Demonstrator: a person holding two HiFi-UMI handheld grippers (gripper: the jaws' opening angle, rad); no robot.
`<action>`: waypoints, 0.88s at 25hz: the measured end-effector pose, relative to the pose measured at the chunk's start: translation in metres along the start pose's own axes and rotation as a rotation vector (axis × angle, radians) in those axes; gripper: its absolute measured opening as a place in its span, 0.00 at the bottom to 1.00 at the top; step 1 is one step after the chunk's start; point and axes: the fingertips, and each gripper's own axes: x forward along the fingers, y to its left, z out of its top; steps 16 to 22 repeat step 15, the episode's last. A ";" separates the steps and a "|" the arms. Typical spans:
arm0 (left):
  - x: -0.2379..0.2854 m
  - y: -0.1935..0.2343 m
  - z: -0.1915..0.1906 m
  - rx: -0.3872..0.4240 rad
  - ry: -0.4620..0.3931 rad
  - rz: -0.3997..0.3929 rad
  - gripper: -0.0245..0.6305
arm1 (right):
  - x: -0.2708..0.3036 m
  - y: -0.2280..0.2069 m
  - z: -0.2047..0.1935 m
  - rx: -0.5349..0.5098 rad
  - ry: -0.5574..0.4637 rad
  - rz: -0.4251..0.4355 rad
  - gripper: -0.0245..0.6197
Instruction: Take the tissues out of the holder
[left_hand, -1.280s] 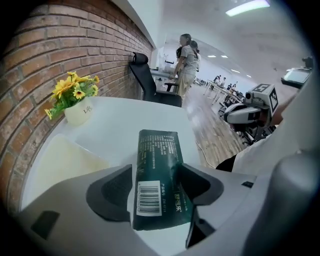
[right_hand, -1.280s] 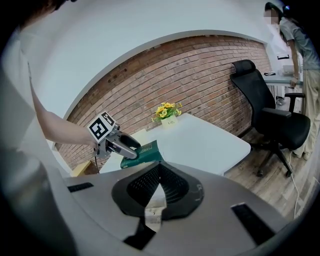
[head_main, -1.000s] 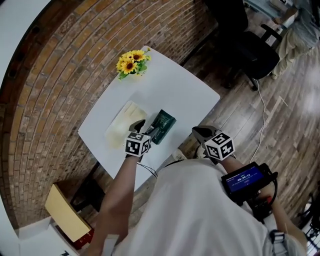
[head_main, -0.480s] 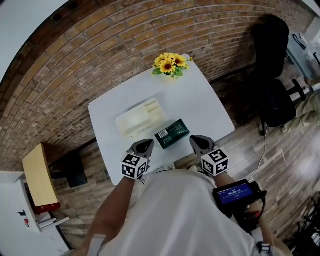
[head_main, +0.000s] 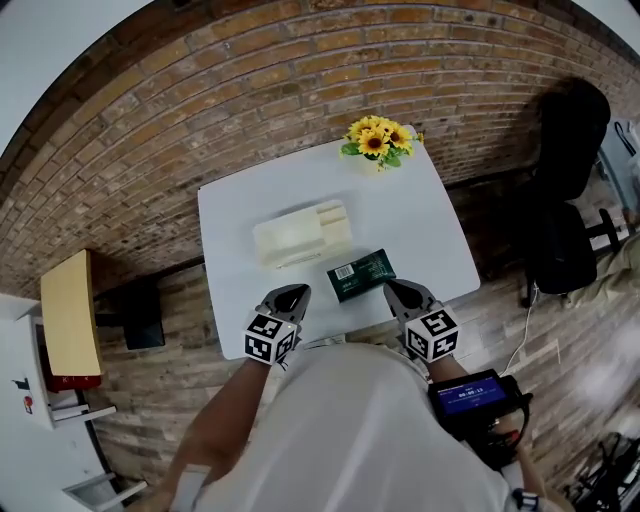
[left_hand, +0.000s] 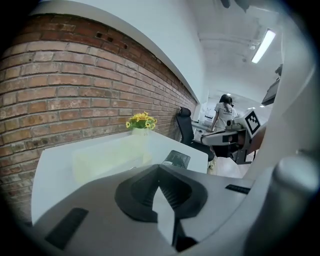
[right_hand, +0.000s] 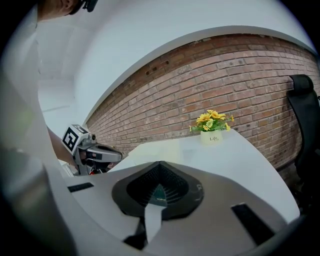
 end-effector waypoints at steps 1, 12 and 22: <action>0.001 -0.001 0.001 0.002 -0.003 -0.002 0.05 | 0.000 0.000 0.000 0.001 0.001 -0.001 0.05; 0.014 -0.016 0.006 0.022 0.005 -0.053 0.05 | -0.014 -0.008 -0.007 0.030 -0.002 -0.045 0.05; 0.017 -0.020 0.007 0.027 0.009 -0.061 0.05 | -0.017 -0.010 -0.009 0.036 -0.001 -0.051 0.05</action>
